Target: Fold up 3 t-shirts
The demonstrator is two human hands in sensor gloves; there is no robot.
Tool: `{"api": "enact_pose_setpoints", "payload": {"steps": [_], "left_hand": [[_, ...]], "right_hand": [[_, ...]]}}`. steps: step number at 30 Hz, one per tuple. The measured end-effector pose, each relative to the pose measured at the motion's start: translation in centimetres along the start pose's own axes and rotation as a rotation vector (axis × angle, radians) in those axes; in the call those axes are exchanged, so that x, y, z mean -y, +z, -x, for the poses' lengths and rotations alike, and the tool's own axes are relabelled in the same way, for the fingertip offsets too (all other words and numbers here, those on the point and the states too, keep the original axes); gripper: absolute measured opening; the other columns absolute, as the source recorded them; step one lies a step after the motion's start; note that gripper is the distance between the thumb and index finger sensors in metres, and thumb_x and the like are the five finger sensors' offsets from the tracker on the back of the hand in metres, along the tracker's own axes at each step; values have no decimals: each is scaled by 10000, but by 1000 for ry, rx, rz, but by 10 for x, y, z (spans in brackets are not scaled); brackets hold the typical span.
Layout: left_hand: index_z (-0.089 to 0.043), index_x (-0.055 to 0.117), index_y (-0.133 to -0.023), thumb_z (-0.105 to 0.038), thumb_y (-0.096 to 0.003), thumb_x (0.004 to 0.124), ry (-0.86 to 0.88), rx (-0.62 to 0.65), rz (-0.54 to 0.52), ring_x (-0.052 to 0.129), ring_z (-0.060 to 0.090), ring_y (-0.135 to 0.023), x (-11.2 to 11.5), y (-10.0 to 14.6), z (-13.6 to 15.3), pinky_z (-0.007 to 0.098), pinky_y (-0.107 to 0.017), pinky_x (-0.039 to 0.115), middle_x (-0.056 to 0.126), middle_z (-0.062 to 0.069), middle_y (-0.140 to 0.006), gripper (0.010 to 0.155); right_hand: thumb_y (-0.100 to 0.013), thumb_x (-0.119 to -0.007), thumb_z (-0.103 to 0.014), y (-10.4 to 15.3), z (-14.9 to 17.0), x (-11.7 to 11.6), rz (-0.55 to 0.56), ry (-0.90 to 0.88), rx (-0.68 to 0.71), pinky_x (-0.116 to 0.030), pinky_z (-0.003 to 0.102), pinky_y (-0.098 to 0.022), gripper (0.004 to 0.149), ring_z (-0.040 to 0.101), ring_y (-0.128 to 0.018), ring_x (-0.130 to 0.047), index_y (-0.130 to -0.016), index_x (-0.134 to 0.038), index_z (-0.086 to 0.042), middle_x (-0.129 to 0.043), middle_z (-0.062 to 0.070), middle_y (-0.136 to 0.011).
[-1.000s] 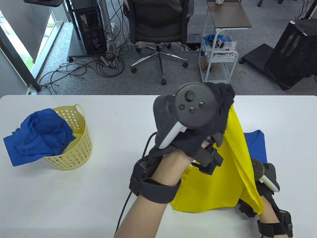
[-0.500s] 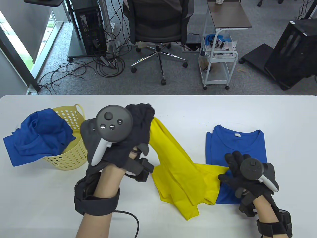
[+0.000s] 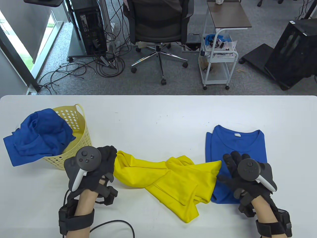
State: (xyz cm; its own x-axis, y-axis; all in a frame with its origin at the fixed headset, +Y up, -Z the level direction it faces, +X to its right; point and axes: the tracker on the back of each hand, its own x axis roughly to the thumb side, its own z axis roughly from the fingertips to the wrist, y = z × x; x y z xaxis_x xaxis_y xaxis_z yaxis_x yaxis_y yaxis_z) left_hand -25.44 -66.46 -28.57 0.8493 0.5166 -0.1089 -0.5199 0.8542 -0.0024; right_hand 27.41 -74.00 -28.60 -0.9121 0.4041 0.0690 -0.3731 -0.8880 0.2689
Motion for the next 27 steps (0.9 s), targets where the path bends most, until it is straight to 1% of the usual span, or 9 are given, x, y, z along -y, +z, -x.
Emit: {"api": "enact_pose_setpoints", "payload": {"steps": [4, 7, 9, 11, 15, 18, 21, 23, 27], "left_hand": [[-293, 732, -858, -458, -462, 627, -85, -29, -8, 807, 208, -693, 18, -5, 35, 459, -598, 712, 797, -16, -779, 441], [-292, 736, -861, -458, -463, 636, -127, -30, -24, 812, 219, -711, 26, -7, 52, 464, -596, 716, 798, -10, -801, 443], [-305, 735, -858, -469, -462, 633, -186, -47, 22, 814, 214, -731, 26, -7, 58, 461, -600, 720, 796, -19, -819, 441], [-308, 738, -855, -472, -460, 639, -209, -62, -6, 818, 213, -730, 22, -7, 64, 461, -598, 723, 799, -22, -819, 438], [-304, 696, -890, -471, -462, 650, -219, -117, 36, 801, 222, -757, 20, -7, 79, 462, -606, 713, 756, -14, -872, 462], [-304, 598, -967, -468, -459, 666, -217, -96, -12, 766, 231, -804, 13, 0, 76, 461, -618, 700, 673, -1, -958, 538], [-327, 619, -950, -439, -459, 700, -186, -27, -33, 752, 229, -816, 9, 10, 62, 460, -618, 693, 675, -10, -958, 510], [-337, 650, -931, -383, -466, 713, -239, -35, 12, 748, 225, -819, 14, 12, 56, 464, -620, 690, 684, -22, -955, 471], [-370, 594, -973, -295, -468, 715, -414, -118, 113, 708, 219, -861, 28, 5, 64, 462, -647, 672, 620, -49, -1012, 525]], "right_hand": [[-409, -668, -627, 0, -9, -3, 1, 47, 20, 35, 794, -575, 822, 515, -993, 34, -1017, -189, -347, -33, 69, -1125], [-412, -670, -622, 2, -20, -5, 21, 79, 44, 29, 795, -575, 814, 518, -999, 14, -1021, -207, -340, -76, 51, -1136], [-416, -677, -613, 4, -30, -8, 19, 107, 66, 28, 795, -572, 807, 523, -1000, 4, -1023, -226, -333, -119, 54, -1141], [-417, -686, -603, 5, -42, -13, 13, 148, 98, 38, 793, -563, 799, 527, -1008, -28, -1028, -253, -323, -153, 67, -1146], [-416, -717, -574, 6, -62, -26, -4, 253, 151, 41, 782, -574, 783, 534, -1007, -212, -1031, -318, -300, -326, 91, -1128], [-412, -743, -551, 5, -67, -32, -4, 296, 166, 23, 776, -596, 758, 507, -989, -286, -1026, -391, -281, -384, 104, -1098], [-413, -768, -522, 3, -67, -36, -9, 314, 155, 25, 773, -602, 720, 498, -984, -303, -1014, -447, -288, -413, 105, -1082], [-414, -771, -518, 0, -65, -40, -25, 320, 142, 31, 771, -600, 717, 497, -984, -302, -1013, -448, -292, -414, 106, -1080], [-416, -767, -518, -3, -66, -46, -42, 353, 127, 38, 772, -595, 697, 504, -985, -296, -1007, -463, -311, -420, 109, -1081]]}}
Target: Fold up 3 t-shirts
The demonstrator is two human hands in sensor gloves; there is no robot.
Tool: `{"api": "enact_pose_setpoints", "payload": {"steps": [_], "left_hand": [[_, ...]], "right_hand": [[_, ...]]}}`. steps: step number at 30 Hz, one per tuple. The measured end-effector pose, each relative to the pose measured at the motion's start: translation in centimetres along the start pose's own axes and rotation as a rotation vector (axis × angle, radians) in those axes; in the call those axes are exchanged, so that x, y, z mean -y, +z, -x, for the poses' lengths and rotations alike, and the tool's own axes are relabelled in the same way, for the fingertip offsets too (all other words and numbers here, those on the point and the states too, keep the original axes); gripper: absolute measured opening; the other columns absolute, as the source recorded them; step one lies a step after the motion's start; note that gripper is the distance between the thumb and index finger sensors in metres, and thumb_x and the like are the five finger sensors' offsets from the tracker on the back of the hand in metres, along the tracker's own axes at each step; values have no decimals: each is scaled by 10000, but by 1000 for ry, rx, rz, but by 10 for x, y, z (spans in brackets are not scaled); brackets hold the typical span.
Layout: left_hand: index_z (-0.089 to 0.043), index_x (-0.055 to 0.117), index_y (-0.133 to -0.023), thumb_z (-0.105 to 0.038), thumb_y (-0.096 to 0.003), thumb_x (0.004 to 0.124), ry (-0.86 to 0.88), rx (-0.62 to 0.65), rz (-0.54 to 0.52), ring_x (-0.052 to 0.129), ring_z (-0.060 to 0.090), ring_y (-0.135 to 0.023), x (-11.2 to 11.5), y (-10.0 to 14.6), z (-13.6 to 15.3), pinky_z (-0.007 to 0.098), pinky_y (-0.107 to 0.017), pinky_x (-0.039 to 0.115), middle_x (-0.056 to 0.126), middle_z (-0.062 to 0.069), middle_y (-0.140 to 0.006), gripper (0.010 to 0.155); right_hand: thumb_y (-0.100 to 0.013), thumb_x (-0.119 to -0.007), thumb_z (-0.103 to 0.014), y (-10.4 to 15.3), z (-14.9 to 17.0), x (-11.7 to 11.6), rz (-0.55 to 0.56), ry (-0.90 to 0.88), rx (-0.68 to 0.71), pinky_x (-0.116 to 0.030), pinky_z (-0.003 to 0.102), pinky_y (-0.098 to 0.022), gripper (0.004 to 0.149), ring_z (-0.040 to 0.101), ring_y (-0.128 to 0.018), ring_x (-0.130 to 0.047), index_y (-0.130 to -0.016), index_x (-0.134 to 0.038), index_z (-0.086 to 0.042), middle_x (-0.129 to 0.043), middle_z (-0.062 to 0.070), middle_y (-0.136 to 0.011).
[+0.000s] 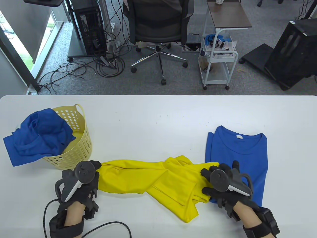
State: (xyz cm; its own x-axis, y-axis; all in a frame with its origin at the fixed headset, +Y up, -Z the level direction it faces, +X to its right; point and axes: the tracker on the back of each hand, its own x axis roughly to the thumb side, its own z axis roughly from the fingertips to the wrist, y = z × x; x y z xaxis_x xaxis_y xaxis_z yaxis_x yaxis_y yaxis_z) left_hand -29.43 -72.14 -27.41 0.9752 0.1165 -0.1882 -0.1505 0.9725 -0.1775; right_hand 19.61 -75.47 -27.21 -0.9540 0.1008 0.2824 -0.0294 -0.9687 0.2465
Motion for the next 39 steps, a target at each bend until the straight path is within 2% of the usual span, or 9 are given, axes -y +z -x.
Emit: {"api": "enact_pose_setpoints", "payload": {"steps": [2, 7, 9, 14, 18, 23, 29, 36, 39], "left_hand": [[-380, 583, -982, -292, -468, 725, -22, -22, 91, 686, 225, -882, 10, -6, 6, 467, -660, 657, 594, -51, -1033, 540], [-414, 589, -983, -397, -446, 778, -63, -62, 210, 655, 244, -913, 31, -18, 15, 475, -676, 638, 574, -38, -1061, 569], [-425, 535, -1004, -449, -436, 777, -128, -99, 294, 550, 221, -935, 39, -23, 14, 473, -707, 581, 496, -47, -1084, 617], [-446, 557, -971, -379, -451, 766, -89, -114, 233, 571, 209, -907, 38, -29, 16, 456, -686, 597, 528, -59, -1054, 564], [-456, 671, -855, -404, -446, 749, -101, -127, 136, 661, 175, -824, 39, -32, 24, 438, -639, 652, 627, -91, -975, 420], [-393, 705, -858, -426, -442, 696, -48, -143, 79, 740, 175, -779, 32, -32, 33, 428, -597, 706, 729, -74, -915, 417], [-338, 681, -868, -372, -444, 663, -19, -255, -18, 777, 196, -758, 22, -29, 49, 414, -565, 738, 723, -33, -898, 426], [-322, 675, -878, -351, -449, 667, -14, -312, -4, 769, 212, -775, 23, -28, 54, 417, -567, 736, 709, -17, -912, 430], [-310, 631, -949, -326, -459, 654, 44, -179, -40, 726, 237, -833, 17, -22, 39, 430, -594, 705, 657, 0, -971, 490]], "right_hand": [[-414, -764, -520, 0, -2, 0, 6, 31, -4, 41, 770, -594, 687, 504, -988, -289, -1003, -474, -318, -425, 107, -1079], [-410, -768, -515, 10, -13, 16, 158, 37, 58, 14, 779, -605, 653, 485, -986, -348, -984, -527, -317, -498, 97, -1049], [-408, -776, -516, 12, -18, 17, 153, 23, 96, -1, 783, -604, 640, 489, -981, -368, -975, -553, -318, -523, 101, -1040], [-397, -789, -525, 4, -24, 4, 43, 104, 87, 10, 783, -600, 674, 494, -986, -345, -984, -531, -315, -491, 102, -1052], [-401, -799, -506, -2, -27, -5, 11, 122, 84, 9, 782, -602, 621, 492, -983, -356, -954, -585, -323, -498, 105, -1046], [-424, -813, -423, -5, -36, -7, 51, 167, 96, -36, 783, -626, 399, 463, -973, -441, -809, -729, -368, -573, 100, -1008], [-425, -809, -406, -7, -40, -6, 45, 206, 94, -37, 783, -630, 372, 460, -975, -451, -790, -750, -366, -589, 92, -1001], [-428, -779, -367, -2, -30, 11, 163, 144, 48, -35, 790, -639, 383, 446, -982, -455, -806, -756, -313, -608, 74, -991], [-430, -767, -363, 3, -29, 21, 261, 128, 41, -55, 794, -644, 391, 437, -979, -476, -814, -746, -292, -619, 62, -983]]}}
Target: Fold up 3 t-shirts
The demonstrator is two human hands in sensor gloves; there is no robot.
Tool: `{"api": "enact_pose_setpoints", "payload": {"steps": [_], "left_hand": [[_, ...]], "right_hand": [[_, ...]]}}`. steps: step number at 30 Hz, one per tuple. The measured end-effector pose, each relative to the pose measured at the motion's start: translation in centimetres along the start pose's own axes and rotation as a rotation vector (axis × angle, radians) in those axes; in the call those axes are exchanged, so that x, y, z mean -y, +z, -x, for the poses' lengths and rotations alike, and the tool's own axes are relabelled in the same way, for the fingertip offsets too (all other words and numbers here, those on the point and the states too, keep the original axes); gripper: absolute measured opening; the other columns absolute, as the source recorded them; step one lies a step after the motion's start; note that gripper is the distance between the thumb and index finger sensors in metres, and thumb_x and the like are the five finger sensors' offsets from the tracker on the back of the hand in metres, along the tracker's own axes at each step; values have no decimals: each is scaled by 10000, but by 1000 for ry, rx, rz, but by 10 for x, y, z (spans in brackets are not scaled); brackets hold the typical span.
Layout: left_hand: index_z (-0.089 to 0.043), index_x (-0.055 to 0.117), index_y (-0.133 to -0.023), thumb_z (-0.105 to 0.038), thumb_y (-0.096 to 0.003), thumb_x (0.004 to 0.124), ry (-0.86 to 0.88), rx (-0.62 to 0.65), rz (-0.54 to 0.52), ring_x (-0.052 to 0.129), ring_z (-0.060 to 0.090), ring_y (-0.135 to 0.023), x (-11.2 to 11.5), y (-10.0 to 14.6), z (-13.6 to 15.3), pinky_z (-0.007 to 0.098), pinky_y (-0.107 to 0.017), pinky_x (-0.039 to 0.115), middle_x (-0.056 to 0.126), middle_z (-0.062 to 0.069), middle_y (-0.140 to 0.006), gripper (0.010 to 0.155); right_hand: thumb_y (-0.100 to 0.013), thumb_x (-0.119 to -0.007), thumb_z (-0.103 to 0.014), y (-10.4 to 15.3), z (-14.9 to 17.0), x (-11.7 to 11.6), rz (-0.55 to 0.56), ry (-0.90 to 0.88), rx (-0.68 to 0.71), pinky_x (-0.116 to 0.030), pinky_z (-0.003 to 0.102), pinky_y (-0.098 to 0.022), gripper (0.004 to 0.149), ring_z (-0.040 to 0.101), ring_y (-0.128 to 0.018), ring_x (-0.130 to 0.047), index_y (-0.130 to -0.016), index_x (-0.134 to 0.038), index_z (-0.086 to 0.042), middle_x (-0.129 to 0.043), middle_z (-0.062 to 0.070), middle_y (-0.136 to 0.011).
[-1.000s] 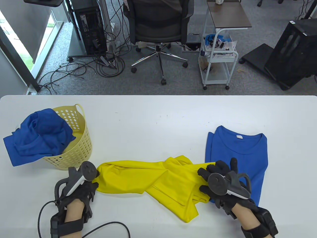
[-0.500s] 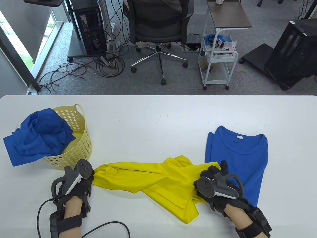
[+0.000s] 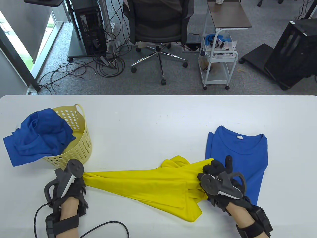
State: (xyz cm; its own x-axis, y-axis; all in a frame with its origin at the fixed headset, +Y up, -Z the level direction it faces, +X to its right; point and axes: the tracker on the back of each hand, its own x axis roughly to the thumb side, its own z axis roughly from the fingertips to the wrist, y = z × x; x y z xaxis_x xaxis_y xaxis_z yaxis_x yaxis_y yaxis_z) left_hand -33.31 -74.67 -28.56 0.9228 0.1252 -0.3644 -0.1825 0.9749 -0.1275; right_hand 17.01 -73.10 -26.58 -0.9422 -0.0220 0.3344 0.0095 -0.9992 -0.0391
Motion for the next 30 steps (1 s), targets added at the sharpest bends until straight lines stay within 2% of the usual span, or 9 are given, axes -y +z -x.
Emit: {"api": "enact_pose_setpoints", "payload": {"steps": [3, 5, 8, 9, 13, 17, 21, 26, 30], "left_hand": [[-343, 597, -993, -396, -449, 692, 78, 157, 14, 683, 255, -884, -3, 14, -26, 446, -626, 677, 614, -25, -1029, 555], [-375, 589, -1007, -452, -443, 710, 79, 316, 123, 633, 263, -930, 5, 23, -50, 459, -659, 647, 599, -50, -1055, 581], [-426, 584, -1000, -493, -421, 728, -49, 432, 244, 570, 262, -986, 26, 34, -83, 480, -697, 607, 564, -81, -1089, 601], [-436, 575, -1003, -505, -411, 739, -111, 461, 268, 550, 275, -997, 32, 38, -92, 488, -707, 593, 546, -87, -1100, 618], [-506, 474, -966, -496, -406, 770, -315, 457, 355, 404, 257, -1046, 41, 43, -102, 491, -747, 535, 392, -110, -1126, 633], [-504, 591, -863, -456, -428, 772, -280, 399, 427, 333, 239, -1066, 39, 34, -87, 507, -761, 510, 333, -113, -1135, 473], [-509, 672, -821, -455, -416, 803, -233, 414, 496, 270, 291, -1078, 37, 31, -74, 519, -750, 513, 273, -71, -1158, 429], [-540, 723, -780, -488, -383, 832, -233, 456, 563, 182, 406, -1061, 40, 36, -77, 522, -690, 556, 164, 43, -1156, 415], [-533, 732, -780, -501, -376, 828, -223, 458, 575, 164, 432, -1045, 41, 37, -79, 520, -673, 562, 147, 92, -1140, 417]], "right_hand": [[-431, -764, -365, 1, 2, 10, 87, -51, -21, -81, 799, -650, 391, 432, -975, -496, -815, -743, -295, -629, 59, -978], [-430, -772, -373, 1, 3, 13, 74, -75, -21, -90, 799, -647, 389, 439, -971, -500, -812, -751, -299, -631, 69, -978], [-435, -768, -435, -2, 6, 6, -154, -71, -2, -71, 799, -630, 372, 467, -968, -489, -786, -786, -313, -626, 95, -996], [-429, -769, -459, 0, 7, 1, -194, -86, -3, -59, 797, -624, 403, 478, -965, -474, -802, -782, -305, -610, 113, -1004], [-404, -796, -501, 1, 5, -9, -270, -80, 15, -91, 801, -627, 517, 484, -937, -529, -881, -750, -306, -638, 134, -996], [-415, -777, -504, -15, -13, -19, -319, 4, 35, -84, 796, -632, 529, 475, -928, -530, -900, -723, -300, -622, 141, -994], [-424, -748, -502, -54, -35, -17, -335, 62, 9, -70, 792, -630, 546, 497, -921, -524, -913, -730, -258, -623, 173, -997], [-428, -727, -492, -103, -51, -18, -387, 104, -65, -39, 778, -633, 562, 496, -931, -476, -939, -670, -266, -569, 181, -1013], [-426, -726, -490, -121, -49, -18, -414, 63, -108, -28, 771, -636, 566, 492, -936, -456, -947, -648, -283, -548, 177, -1019]]}}
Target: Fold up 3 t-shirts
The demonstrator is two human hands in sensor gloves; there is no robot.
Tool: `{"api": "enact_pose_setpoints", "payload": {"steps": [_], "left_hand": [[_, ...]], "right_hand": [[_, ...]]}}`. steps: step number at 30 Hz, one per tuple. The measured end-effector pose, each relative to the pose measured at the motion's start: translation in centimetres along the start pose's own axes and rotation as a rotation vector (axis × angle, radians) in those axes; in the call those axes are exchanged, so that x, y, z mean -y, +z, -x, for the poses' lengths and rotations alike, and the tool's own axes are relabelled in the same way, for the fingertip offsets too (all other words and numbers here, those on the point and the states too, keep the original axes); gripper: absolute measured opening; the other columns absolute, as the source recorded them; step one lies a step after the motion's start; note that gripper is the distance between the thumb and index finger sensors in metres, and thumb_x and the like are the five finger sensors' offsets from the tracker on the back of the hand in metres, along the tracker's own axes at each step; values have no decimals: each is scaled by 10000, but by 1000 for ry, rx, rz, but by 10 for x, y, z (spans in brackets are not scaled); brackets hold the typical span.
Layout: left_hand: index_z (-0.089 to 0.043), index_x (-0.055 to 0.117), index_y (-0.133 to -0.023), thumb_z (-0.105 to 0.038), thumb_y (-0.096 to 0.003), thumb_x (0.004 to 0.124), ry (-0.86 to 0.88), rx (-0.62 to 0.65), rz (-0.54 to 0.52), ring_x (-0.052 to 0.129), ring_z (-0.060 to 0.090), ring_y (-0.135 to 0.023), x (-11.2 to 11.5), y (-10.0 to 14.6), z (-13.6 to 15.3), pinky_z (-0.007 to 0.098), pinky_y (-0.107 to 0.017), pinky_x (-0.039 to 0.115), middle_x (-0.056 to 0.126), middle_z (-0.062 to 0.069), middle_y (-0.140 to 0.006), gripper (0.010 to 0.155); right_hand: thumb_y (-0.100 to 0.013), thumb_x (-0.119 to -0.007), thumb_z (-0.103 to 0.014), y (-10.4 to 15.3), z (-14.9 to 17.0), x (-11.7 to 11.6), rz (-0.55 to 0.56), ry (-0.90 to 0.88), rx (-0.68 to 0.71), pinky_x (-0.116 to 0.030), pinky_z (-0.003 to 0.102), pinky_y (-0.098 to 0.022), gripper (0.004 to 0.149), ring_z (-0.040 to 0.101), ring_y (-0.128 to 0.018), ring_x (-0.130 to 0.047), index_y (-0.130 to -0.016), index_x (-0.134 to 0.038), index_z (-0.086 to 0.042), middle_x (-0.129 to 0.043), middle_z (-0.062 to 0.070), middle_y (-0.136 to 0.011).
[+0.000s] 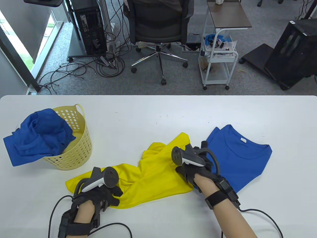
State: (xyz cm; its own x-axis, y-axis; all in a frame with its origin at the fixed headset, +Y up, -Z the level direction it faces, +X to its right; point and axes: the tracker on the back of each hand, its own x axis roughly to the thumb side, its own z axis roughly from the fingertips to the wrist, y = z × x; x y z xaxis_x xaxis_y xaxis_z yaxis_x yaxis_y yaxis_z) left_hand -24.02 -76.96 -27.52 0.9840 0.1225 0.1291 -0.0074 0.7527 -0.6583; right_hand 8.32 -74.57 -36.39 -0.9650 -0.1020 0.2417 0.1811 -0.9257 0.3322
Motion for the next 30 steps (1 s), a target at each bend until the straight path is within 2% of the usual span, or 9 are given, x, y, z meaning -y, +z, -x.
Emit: {"api": "enact_pose_setpoints", "payload": {"steps": [3, 4, 6, 10, 13, 20, 24, 30], "left_hand": [[-529, 717, -794, -504, -386, 813, 11, -12, -7, 168, 432, -1043, 0, 0, 2, 518, -673, 561, 151, 94, -1141, 420], [-528, 711, -799, -505, -390, 808, 13, -19, -11, 171, 432, -1044, -1, 0, 3, 518, -674, 561, 153, 94, -1142, 420], [-525, 699, -806, -505, -396, 798, 20, -45, -19, 180, 430, -1045, -3, 0, 7, 519, -677, 561, 162, 95, -1144, 423], [-519, 676, -825, -504, -410, 783, 73, -91, -32, 176, 428, -1045, -7, -3, 20, 520, -683, 543, 161, 90, -1146, 428], [-520, 670, -830, -507, -414, 778, 85, -96, -37, 170, 415, -1048, -7, -3, 25, 515, -687, 533, 159, 82, -1148, 430], [-522, 666, -832, -510, -415, 775, 92, -106, -40, 169, 403, -1050, -8, -2, 26, 512, -689, 529, 160, 73, -1150, 431], [-521, 663, -833, -508, -416, 774, 94, -109, -43, 169, 400, -1051, -7, -1, 27, 513, -691, 525, 160, 76, -1150, 432], [-523, 661, -832, -510, -415, 773, 94, -112, -40, 166, 399, -1051, -7, -2, 27, 512, -692, 524, 157, 72, -1150, 432]], "right_hand": [[-428, -715, -490, 6, 16, 11, 48, -116, 3, -5, 765, -642, 576, 471, -948, -435, -961, -596, -309, -535, 155, -1018], [-426, -735, -482, 14, 29, 18, 117, -188, 2, -11, 771, -645, 592, 476, -946, -446, -969, -598, -290, -552, 160, -1012], [-426, -762, -471, 25, 46, 21, 150, -221, -23, -16, 778, -645, 615, 483, -947, -452, -982, -594, -268, -564, 170, -1010], [-416, -792, -467, 36, 78, 1, 42, -75, -137, -46, 788, -634, 647, 511, -939, -466, -987, -608, -226, -575, 188, -1013], [-409, -786, -481, 39, 90, -17, 10, -82, -160, -45, 790, -631, 683, 507, -943, -453, -1001, -560, -224, -550, 182, -1020], [-410, -780, -495, 49, 91, -32, -13, -101, -149, -51, 801, -619, 694, 527, -956, -448, -1007, -548, -230, -532, 188, -1051], [-404, -796, -492, 48, 86, -40, -48, -32, -144, -50, 801, -619, 690, 529, -955, -452, -1001, -546, -251, -515, 181, -1056], [-400, -799, -472, 50, 86, -40, -42, -35, -146, -48, 802, -620, 688, 526, -958, -453, -999, -541, -253, -511, 182, -1056]]}}
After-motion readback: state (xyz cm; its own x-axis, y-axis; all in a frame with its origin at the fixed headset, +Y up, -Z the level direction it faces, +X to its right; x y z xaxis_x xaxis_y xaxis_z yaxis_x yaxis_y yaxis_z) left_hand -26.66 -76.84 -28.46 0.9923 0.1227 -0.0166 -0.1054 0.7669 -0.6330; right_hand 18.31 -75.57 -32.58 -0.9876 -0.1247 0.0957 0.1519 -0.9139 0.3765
